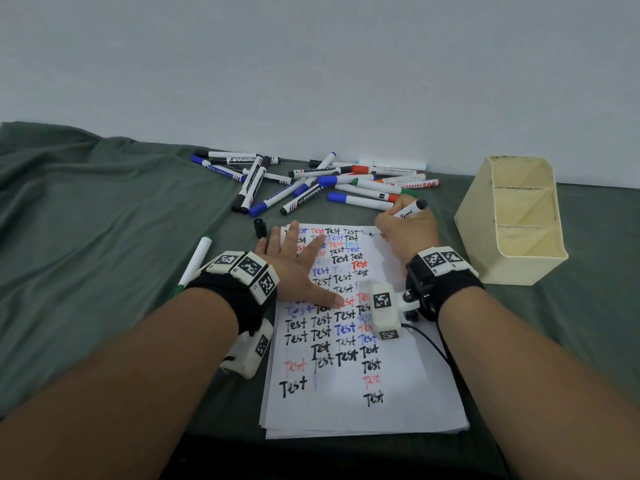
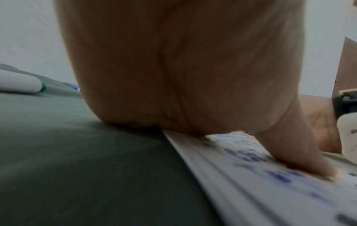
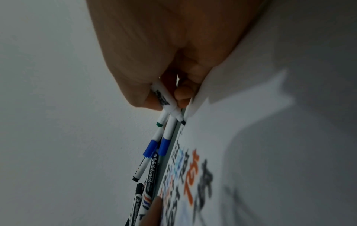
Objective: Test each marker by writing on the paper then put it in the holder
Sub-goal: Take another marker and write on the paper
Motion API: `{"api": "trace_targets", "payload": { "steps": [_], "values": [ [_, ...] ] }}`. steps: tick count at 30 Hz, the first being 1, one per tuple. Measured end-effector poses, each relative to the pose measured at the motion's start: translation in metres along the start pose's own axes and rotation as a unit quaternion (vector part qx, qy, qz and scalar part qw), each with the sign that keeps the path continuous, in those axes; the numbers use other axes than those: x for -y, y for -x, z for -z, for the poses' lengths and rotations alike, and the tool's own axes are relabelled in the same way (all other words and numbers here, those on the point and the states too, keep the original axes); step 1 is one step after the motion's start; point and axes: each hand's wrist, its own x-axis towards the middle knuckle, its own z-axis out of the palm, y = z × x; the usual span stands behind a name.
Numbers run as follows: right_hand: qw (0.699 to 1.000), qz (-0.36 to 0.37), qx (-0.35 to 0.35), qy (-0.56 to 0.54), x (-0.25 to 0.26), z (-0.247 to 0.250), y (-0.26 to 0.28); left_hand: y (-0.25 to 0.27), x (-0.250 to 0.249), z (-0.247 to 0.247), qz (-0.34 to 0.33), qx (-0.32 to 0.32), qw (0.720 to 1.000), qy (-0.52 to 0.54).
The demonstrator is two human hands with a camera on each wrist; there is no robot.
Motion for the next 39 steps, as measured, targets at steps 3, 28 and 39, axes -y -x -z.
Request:
{"api": "trace_targets", "payload": {
  "steps": [3, 28, 39],
  "values": [
    [1.0, -0.012, -0.007, -0.017, -0.002, 0.001, -0.001, 0.001, 0.001, 0.0, -0.003, 0.002, 1.0, 0.0],
    [0.92, -0.09, 0.126, -0.36, -0.015, 0.019, 0.055, -0.005, 0.004, -0.003, -0.002, -0.015, 1.0, -0.009],
    [0.913, -0.053, 0.092, -0.393, -0.031, 0.024, 0.059, 0.018, 0.001, 0.009, 0.0, -0.218, 0.975, -0.037]
  ]
}}
